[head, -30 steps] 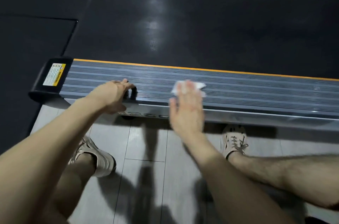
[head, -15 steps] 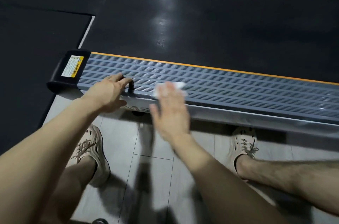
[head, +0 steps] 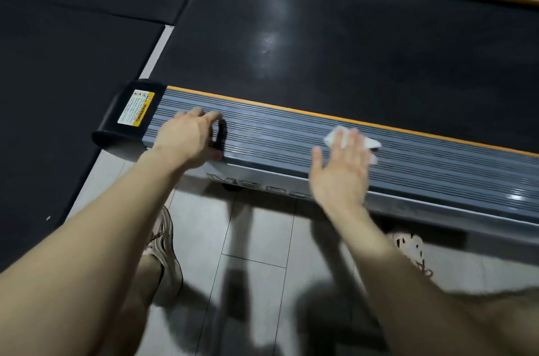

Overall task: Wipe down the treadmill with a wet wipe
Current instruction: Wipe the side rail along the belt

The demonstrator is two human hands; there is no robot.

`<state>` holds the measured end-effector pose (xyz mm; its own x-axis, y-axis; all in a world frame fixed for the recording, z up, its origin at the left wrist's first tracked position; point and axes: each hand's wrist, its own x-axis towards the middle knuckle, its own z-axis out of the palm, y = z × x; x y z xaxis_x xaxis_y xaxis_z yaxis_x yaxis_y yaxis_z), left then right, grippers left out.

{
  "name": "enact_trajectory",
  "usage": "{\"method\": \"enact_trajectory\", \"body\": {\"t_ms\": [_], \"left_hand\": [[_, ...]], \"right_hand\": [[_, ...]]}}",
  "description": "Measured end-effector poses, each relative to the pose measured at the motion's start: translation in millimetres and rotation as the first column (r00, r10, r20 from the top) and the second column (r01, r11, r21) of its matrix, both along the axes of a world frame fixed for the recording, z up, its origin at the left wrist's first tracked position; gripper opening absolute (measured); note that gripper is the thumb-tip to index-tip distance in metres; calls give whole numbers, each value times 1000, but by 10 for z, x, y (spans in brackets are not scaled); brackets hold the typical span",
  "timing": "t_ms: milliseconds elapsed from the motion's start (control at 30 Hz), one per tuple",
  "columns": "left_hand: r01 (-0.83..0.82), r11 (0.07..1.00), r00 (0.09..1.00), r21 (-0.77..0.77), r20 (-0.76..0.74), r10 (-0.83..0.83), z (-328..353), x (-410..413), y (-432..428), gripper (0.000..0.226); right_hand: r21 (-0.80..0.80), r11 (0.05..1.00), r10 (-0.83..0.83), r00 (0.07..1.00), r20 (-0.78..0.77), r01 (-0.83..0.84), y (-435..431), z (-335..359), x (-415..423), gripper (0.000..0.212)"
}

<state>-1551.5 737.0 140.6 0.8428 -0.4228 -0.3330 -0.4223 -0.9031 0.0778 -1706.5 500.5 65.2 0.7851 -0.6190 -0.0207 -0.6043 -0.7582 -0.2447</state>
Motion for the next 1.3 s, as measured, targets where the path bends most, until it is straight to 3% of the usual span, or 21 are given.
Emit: {"method": "enact_trajectory", "body": {"t_ms": [67,133,233,333,467,533,567,667,733,833,900,1000,1067,1100,1133,1167,1233,1300], "left_hand": [[-11,1000,999,22,-52,12,-32,120,-71,111],[-10,1000,997,-1,-71,10,-126,232,-129,123],[23,999,998,-43,-56,-26,-179,374,-63,130],[138,990,990,38,-28,-137,-128,388,132,127],[216,970,976,114,-49,-212,-79,402,117,123],[220,970,975,107,-54,-215,-48,425,61,119],[227,967,974,116,-49,-223,-30,414,51,116],[293,944,956,152,-52,-288,36,446,40,115],[324,937,945,130,-80,-316,27,467,181,117],[393,910,918,131,-104,-382,8,619,437,113],[419,898,908,137,-71,-413,-24,654,551,107],[440,889,897,124,-9,-442,-100,651,640,99],[434,895,899,105,10,-437,-120,653,666,99],[429,898,902,93,14,-432,-117,654,672,101],[425,901,904,83,18,-428,-101,651,670,103],[421,904,906,77,23,-423,-79,646,667,103],[390,920,920,45,25,-391,-60,638,673,100],[360,933,933,22,23,-360,-57,630,680,98]], "right_hand": [[-40,935,356,928,111,-354,669,-60,300,73],[-12,840,542,838,69,-543,1111,-111,500,71],[-1,831,555,830,54,-556,1069,-126,506,66],[-29,874,485,870,93,-484,656,-135,241,64],[-39,993,118,981,156,-114,106,-126,-174,62],[-47,994,-88,986,143,95,180,-134,-243,64],[-49,992,-110,984,138,117,366,-158,-186,66],[15,984,176,979,107,-178,1211,-171,269,69],[66,915,392,916,80,-398,1689,-132,491,69],[19,868,494,866,71,-497,1618,-63,447,66],[-35,915,403,915,33,-402,1180,-92,84,64],[-123,992,15,1000,8,-14,256,-105,-412,68],[-72,965,-249,968,27,250,159,-87,-308,74],[-27,964,-262,964,41,263,346,-100,-120,76],[-42,986,-158,983,93,163,625,-142,119,74],[-37,999,46,986,161,-40,1019,-169,365,70],[-4,913,401,897,186,-407,1810,-206,695,65],[29,838,539,835,116,-545,2076,-139,821,63]]}}
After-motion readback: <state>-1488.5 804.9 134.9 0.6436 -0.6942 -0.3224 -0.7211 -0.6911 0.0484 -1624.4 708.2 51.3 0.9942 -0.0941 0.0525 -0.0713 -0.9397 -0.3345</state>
